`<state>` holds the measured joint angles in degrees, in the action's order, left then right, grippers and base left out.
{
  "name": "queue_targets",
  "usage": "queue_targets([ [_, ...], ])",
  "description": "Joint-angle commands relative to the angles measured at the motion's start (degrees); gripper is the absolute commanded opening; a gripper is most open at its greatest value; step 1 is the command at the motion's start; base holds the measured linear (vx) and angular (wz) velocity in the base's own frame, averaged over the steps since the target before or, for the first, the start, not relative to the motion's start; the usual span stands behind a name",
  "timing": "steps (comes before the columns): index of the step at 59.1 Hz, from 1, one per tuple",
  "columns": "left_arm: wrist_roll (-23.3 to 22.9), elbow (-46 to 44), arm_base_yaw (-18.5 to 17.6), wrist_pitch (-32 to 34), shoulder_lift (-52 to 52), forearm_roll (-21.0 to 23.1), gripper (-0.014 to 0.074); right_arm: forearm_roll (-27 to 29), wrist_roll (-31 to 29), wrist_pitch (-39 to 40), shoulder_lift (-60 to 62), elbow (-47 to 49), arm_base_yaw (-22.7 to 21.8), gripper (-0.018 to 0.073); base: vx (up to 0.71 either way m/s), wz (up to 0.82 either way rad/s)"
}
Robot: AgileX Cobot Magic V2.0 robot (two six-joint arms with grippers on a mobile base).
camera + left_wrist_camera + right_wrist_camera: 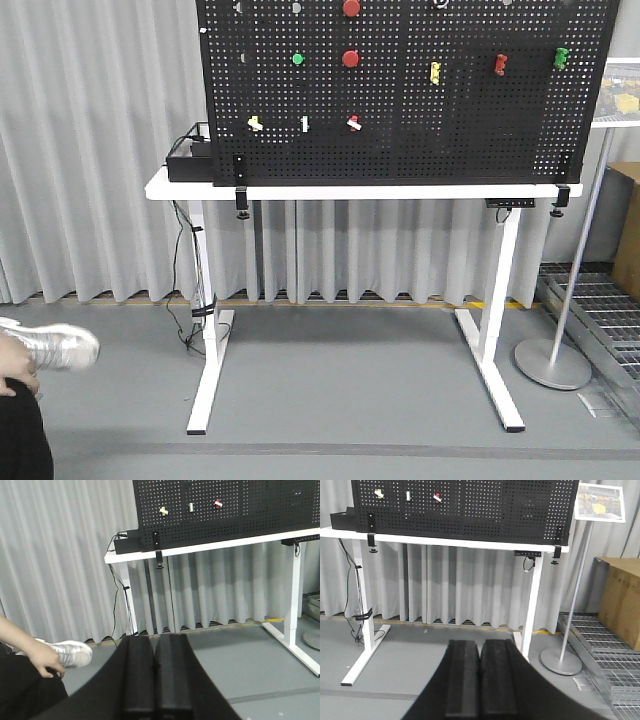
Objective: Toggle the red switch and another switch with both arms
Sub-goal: 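Drive the base forward up to the black pegboard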
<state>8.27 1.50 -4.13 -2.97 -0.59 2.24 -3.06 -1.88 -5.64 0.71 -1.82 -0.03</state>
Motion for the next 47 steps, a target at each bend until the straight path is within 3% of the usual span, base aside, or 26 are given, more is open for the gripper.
queue_targets([
  [1,-0.3,1.0,0.2,4.5,-0.5,0.4,0.0002,-0.1,-0.4,4.6,0.6,-0.3,-0.1,-0.0006,0.0,0.0],
  [47,-0.3,1.0,0.2,4.5,-0.5,0.4,0.0002,-0.1,-0.4,4.6,0.6,-0.3,-0.1,-0.0006,0.01,0.0],
])
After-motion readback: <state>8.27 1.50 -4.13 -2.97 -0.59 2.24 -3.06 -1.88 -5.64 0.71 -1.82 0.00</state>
